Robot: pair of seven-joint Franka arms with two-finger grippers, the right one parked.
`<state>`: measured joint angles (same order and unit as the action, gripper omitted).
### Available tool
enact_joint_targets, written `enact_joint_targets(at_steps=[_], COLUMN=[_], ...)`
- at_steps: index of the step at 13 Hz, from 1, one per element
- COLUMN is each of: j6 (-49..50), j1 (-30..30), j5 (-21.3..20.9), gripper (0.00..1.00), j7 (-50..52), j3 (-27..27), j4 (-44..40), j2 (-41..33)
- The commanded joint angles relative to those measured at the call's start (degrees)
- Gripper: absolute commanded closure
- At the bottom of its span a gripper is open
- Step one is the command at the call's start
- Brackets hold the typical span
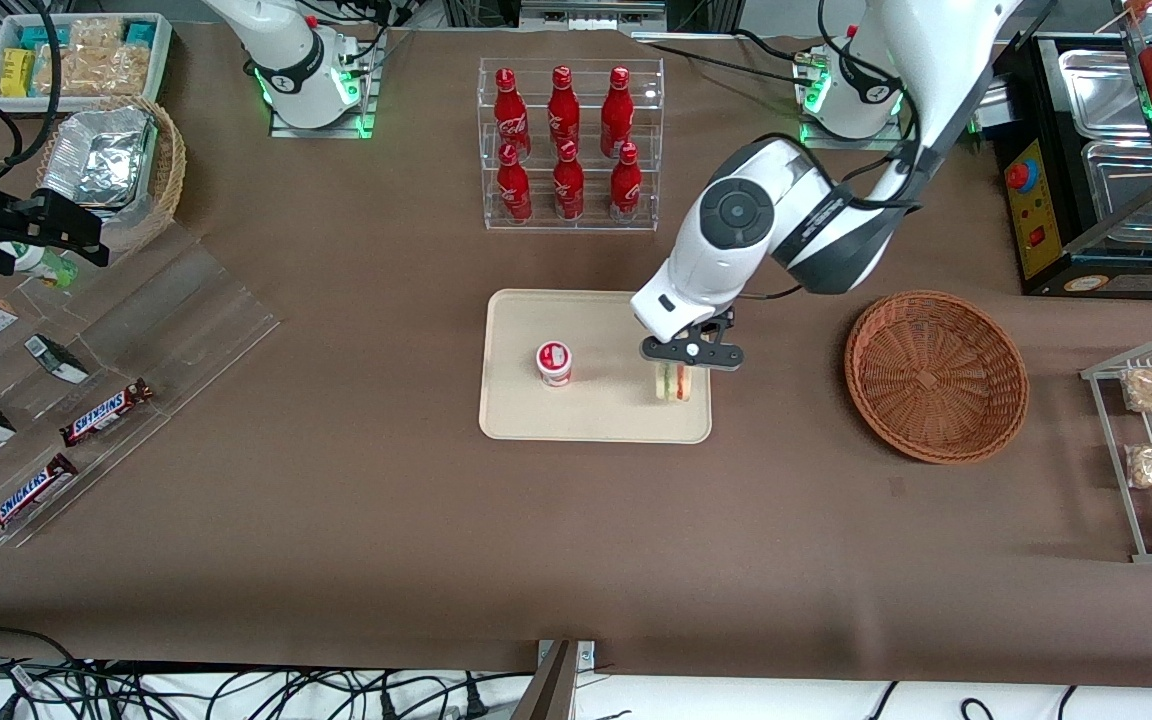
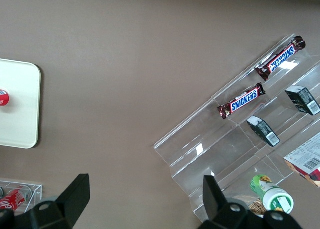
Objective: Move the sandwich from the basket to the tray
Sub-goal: 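Carry the held sandwich over to the cream tray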
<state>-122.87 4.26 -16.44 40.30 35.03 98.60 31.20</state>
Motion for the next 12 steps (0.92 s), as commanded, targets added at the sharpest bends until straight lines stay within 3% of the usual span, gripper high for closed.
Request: enact_joint_targets(at_steps=[1, 9, 10, 11, 12], j6=[-1.41, -5.19, -5.28, -5.28, -5.28], j1=[2.15, 3.74, 3.74, 3.74, 3.74], j5=[-6.74, -13.7, -14.14, -15.01, -15.2], gripper=[0.77, 0.77, 0.73, 0.64, 0.43], j7=[6.43, 10.15, 10.15, 10.23, 10.32], j3=[-0.13, -0.31, -0.31, -0.31, -0.31], j4=[-1.39, 0.02, 0.01, 0.01, 0.01], j2=[4.65, 10.46, 10.72, 11.07, 11.16])
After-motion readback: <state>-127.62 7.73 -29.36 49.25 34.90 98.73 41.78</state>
